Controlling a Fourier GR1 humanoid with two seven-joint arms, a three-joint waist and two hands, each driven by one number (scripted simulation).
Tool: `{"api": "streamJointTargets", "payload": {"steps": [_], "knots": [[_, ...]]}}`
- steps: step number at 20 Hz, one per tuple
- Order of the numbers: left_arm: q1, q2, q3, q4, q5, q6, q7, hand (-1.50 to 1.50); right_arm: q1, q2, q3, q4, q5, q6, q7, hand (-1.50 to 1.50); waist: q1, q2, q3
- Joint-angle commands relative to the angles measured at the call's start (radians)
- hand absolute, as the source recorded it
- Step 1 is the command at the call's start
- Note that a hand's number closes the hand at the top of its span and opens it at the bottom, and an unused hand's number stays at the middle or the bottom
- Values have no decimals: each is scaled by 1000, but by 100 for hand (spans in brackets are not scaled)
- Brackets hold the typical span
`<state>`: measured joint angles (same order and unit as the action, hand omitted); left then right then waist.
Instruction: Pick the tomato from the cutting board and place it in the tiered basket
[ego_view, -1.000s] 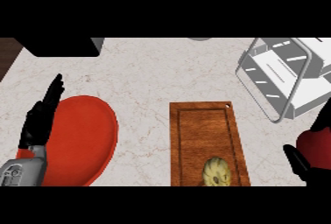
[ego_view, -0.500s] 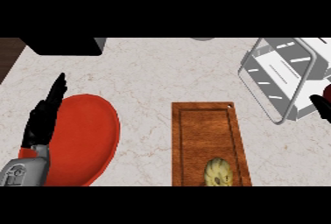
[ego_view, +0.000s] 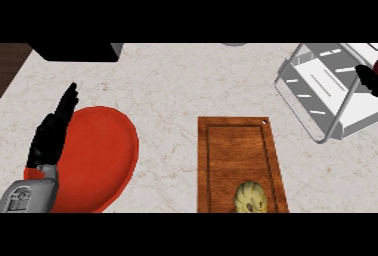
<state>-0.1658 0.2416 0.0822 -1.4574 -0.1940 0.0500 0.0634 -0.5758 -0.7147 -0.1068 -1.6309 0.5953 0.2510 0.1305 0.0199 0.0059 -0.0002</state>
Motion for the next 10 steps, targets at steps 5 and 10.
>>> {"api": "streamJointTargets", "payload": {"steps": [5,10], "knots": [[-14,1,13,-20,-2,-1,29,0,-153,-64,-20,440,129,-125,-281,150,2,-1,0],[1,-18,-16,-42,-26,-1,37,0,-218,-54,-13,658,145,-150,-453,150,5,0,1]]}}
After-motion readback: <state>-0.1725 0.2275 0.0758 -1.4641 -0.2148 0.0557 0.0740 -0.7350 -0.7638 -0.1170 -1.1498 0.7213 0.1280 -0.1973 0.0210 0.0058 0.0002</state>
